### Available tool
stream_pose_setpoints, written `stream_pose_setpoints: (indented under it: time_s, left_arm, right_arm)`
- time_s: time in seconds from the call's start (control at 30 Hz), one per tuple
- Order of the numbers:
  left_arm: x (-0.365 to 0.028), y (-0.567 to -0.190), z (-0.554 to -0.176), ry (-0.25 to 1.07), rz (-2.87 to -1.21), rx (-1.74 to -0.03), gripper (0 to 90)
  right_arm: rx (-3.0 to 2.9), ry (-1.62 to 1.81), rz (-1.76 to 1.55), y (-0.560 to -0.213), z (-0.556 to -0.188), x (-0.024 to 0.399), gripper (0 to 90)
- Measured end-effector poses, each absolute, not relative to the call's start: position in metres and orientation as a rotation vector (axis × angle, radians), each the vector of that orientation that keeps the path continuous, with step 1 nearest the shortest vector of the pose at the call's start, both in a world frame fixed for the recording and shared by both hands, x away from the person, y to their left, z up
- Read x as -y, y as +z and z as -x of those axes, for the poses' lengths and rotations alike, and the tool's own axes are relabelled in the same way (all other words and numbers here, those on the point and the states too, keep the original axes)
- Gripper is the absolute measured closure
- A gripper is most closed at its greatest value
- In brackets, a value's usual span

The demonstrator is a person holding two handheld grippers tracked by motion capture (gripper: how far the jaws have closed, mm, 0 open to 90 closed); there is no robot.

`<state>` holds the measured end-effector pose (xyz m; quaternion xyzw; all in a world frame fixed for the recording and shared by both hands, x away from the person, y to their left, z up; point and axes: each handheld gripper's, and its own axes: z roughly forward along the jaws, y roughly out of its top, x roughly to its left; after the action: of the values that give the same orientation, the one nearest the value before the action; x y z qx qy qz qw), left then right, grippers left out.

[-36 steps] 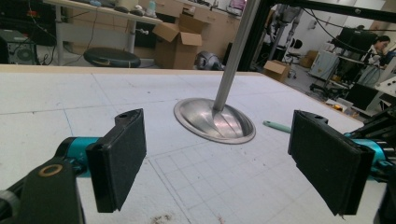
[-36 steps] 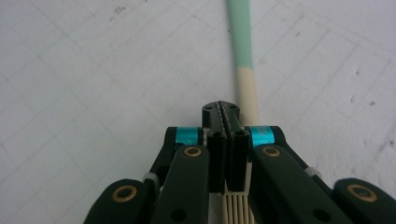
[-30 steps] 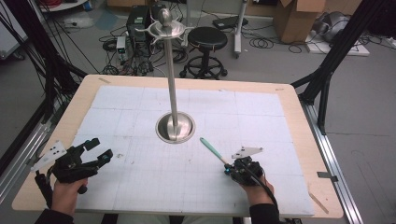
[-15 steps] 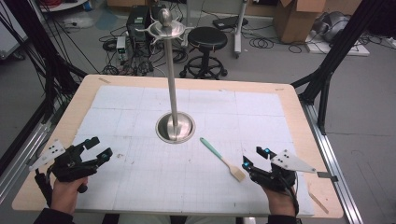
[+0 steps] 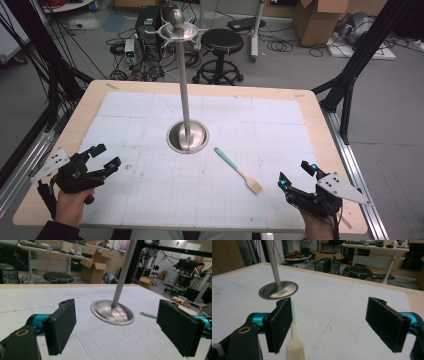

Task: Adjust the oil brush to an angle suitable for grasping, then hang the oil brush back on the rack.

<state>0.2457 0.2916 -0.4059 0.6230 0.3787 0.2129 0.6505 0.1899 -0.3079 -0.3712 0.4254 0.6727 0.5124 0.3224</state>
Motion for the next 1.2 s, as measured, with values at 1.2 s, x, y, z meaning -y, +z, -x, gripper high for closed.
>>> stream_pose_setpoints:
  time_s: [1.2]
  left_arm:
    - [-0.281, -0.41, -0.244, 0.483, -1.477, -0.848, 17.3]
  right_arm:
    - [-1.996, 1.319, -1.016, -0.38, -0.234, 0.26, 19.2]
